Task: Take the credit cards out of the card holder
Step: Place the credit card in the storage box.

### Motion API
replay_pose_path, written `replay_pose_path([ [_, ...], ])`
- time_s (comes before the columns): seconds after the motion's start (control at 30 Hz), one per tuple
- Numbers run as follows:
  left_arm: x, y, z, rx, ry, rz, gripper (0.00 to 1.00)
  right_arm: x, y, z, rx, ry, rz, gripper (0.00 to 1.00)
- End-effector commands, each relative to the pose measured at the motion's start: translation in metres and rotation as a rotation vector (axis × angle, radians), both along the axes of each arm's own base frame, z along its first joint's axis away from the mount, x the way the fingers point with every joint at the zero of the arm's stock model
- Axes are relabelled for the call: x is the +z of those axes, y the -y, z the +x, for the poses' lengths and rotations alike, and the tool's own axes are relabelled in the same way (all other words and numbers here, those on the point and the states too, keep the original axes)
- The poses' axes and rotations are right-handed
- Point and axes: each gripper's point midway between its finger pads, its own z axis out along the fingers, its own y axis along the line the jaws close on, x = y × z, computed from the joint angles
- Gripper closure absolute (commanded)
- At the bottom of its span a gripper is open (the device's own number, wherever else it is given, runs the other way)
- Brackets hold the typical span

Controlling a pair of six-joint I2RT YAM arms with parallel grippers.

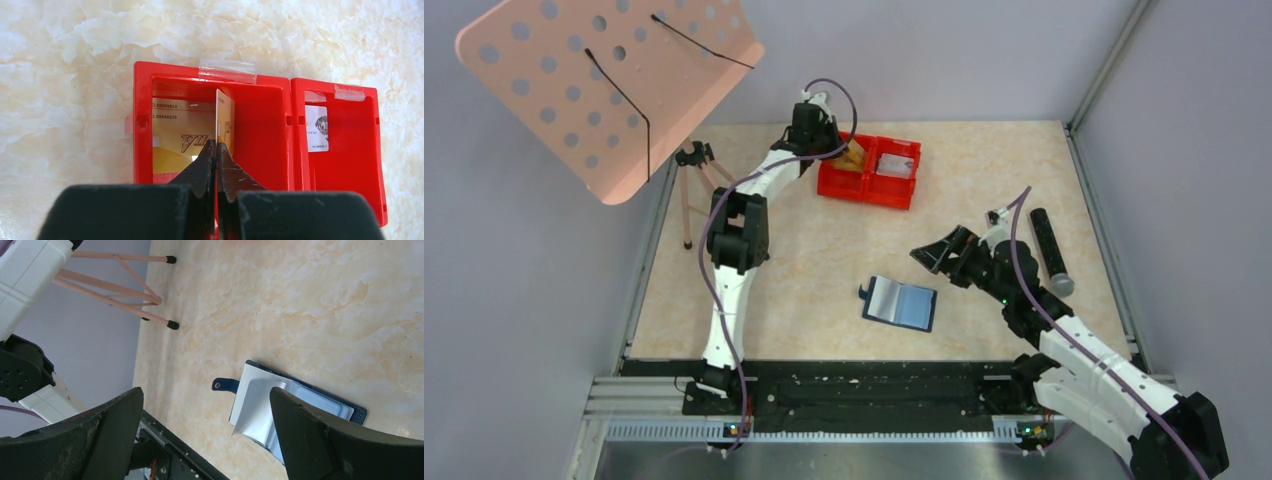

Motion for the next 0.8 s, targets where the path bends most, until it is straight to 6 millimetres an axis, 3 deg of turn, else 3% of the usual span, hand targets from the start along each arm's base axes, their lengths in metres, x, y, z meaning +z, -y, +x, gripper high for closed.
replay_pose_path([
  [0.0, 0.055, -0.013, 0.010, 0.041, 0.120, -0.010, 1.00, 0.022, -0.005, 0.006, 0.006, 0.065, 0.033, 0.03],
  [0.57, 0.043, -0.030, 0.015, 0.096, 0.096, 0.042, 1.00, 0.024, -0.004, 0.005, 0.005, 0.066, 0.037, 0.03],
  [0.77, 0.040, -0.029, 0.015, 0.093, 0.090, 0.043, 0.90, 0.024, -0.004, 0.006, 0.002, 0.066, 0.035, 0.03],
])
